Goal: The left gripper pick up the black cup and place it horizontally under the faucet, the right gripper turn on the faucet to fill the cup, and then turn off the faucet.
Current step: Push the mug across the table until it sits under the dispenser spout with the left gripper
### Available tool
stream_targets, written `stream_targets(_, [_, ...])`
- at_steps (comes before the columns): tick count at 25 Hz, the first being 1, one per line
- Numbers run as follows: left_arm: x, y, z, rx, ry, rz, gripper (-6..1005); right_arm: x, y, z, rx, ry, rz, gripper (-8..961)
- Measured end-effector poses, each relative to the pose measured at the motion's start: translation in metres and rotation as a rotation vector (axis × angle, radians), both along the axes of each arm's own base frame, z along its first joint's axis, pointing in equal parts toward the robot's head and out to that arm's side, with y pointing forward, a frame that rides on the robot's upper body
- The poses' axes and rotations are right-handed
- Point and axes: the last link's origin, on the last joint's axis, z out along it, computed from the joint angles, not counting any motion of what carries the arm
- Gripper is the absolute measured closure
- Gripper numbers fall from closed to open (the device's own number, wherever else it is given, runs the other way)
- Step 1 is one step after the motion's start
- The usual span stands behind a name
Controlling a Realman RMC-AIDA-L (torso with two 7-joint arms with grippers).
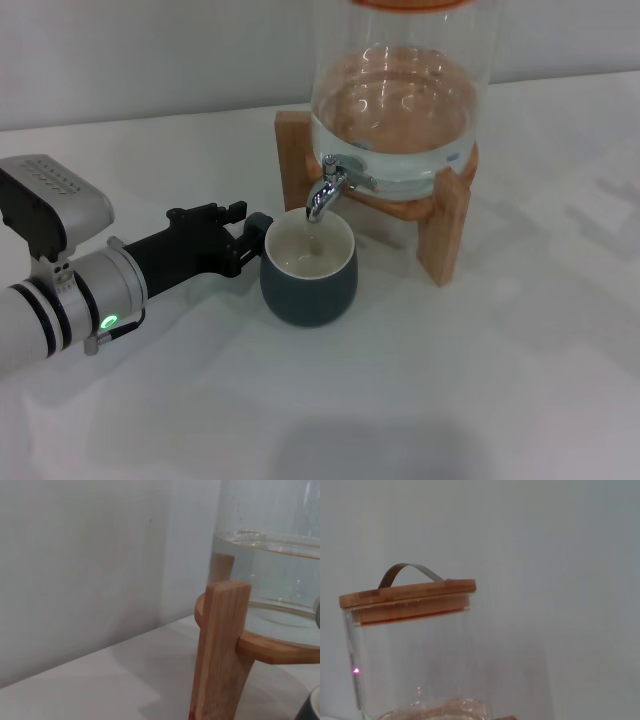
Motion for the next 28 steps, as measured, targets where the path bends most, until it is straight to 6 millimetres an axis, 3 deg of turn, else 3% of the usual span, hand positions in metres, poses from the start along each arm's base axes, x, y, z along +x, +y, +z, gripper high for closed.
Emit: stream_targets(28, [-0.02,-0.014,0.006,-0.02,0.011,0.009,577,0.0,-0.001,0.002,0.01,0.007,0.001,233])
